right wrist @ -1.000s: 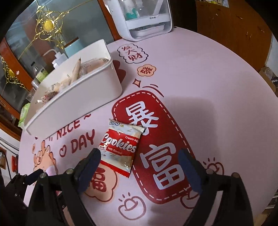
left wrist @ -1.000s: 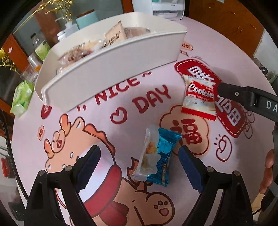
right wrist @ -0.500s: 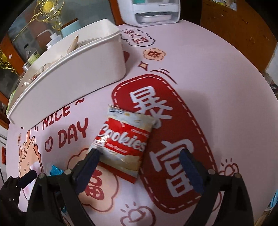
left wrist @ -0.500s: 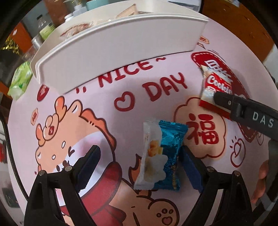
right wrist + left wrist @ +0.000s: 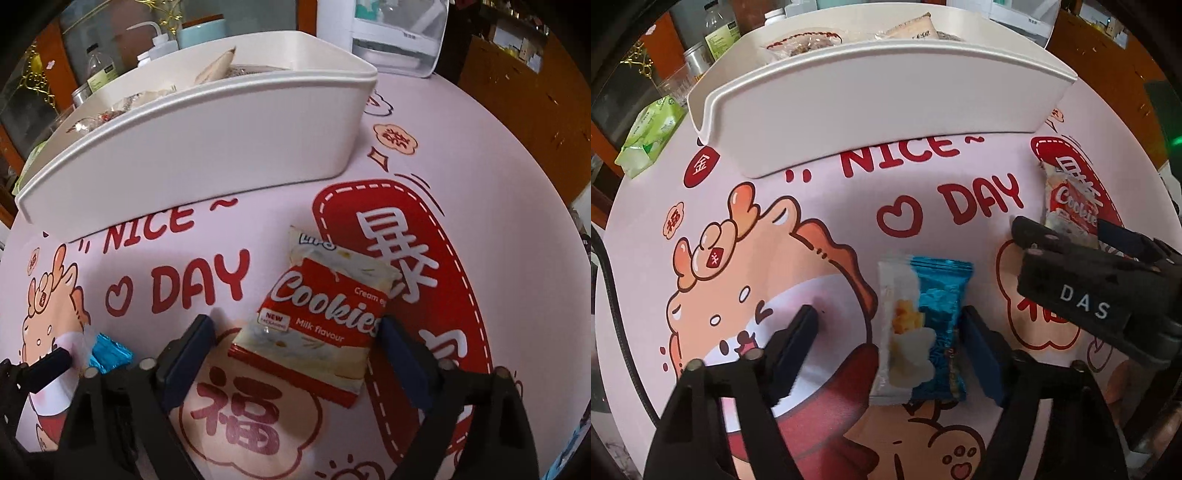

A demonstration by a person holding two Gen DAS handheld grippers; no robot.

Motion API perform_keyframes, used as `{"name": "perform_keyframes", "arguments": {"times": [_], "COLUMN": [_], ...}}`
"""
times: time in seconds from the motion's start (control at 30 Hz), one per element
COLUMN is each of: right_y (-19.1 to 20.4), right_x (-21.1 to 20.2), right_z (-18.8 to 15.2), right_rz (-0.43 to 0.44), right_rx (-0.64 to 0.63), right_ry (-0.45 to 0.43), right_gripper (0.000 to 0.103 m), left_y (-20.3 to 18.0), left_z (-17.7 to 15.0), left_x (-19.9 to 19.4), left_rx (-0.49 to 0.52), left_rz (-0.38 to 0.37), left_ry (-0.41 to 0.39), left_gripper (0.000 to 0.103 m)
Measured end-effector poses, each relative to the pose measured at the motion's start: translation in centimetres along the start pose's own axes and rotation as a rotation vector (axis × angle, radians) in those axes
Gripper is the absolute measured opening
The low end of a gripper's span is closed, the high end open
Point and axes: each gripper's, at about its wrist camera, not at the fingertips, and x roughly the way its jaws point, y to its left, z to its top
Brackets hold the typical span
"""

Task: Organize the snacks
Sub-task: 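Grasp the blue-and-white wrapped bar with the left tool while the right tool grasps the red Cookies pack, then carry both snacks over the white tray and open both tools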

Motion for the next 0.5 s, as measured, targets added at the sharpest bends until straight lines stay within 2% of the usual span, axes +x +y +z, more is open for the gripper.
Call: {"name": "perform_keyframes", "arguments": {"times": [0.1,0.17,0.27,0.4,0.5], "right_y": [0.1,0.2,0.3,-0.1,-0.3], "right_x": [-0.2,-0.4,-0.8,-1.0,-1.4], "right_z": [0.1,-0.1,-0.2,-0.4,-0.5], "right_rz": [0.007,0.007,0.021,0.051,0.073], "right_rx": [-0.012,-0.019,-0.029,-0.023,-0.014], "right_ry": [-0.001,-0.005,-0.007,0.003,-0.002], "right_gripper": [0.071,0.065,0.051,0.051,0.051], "left_y": [0.2,0.0,-0.2,-1.1,-0.7], "left_z": [0.1,0.2,0.4,0.9,0.9], "left_x": [-0.3,-0.5,-0.5,-0.1,0.0], "left_rx": [0.005,0.017,0.02,0.026,0.001], "left_rz": [-0.002,-0.006,-0.009,-0.007,-0.032], "left_ry": [-0.018,-0.022,-0.019,-0.02,-0.006], "left_gripper": [0.054,0.036,0.031,0.029,0.029]}}
